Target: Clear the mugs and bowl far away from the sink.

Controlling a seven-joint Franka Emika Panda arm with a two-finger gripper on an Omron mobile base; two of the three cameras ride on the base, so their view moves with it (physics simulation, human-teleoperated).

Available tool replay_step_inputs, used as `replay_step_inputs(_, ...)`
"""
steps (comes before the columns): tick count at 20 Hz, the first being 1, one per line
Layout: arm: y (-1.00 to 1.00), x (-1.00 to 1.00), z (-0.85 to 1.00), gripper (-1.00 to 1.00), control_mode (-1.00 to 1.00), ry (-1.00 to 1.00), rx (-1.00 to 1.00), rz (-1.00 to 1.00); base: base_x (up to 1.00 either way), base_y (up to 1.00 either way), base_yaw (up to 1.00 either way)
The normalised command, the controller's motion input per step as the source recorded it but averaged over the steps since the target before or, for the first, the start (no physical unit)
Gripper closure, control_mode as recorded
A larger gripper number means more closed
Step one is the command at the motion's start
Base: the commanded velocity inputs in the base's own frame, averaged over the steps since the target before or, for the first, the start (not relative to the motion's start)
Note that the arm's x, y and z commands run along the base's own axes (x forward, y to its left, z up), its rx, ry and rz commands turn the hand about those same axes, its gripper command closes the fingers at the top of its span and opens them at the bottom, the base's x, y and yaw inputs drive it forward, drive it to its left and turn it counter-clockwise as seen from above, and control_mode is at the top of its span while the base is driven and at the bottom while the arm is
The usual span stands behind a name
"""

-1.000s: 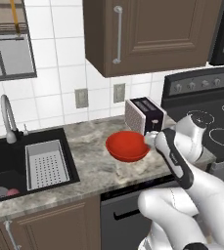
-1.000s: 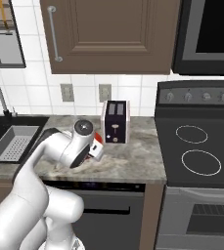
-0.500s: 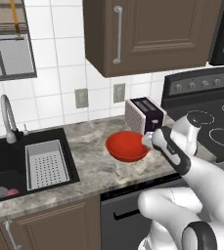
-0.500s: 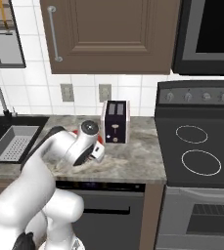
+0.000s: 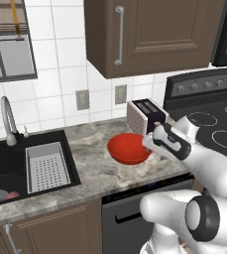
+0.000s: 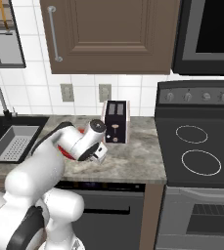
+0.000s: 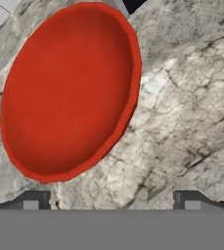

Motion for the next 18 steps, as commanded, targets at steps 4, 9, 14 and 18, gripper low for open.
replay_step_inputs(4,0.00,0.23,-0.22,-1.00,-1.00,0.05,0.03,0.00,0.00,0.00,0.00)
replay_step_inputs(9,0.00,0.22,-0.23,-1.00,-1.00,0.01,0.00,-0.01,0.00,0.00,0.00)
replay_step_inputs(14,0.00,0.27,-0.25,-1.00,-1.00,0.00,0.00,-0.01,0.00,0.00,0.00)
replay_step_inputs(18,0.00,0.34,-0.23,-1.00,-1.00,0.00,0.00,-0.01,0.00,0.00,0.00)
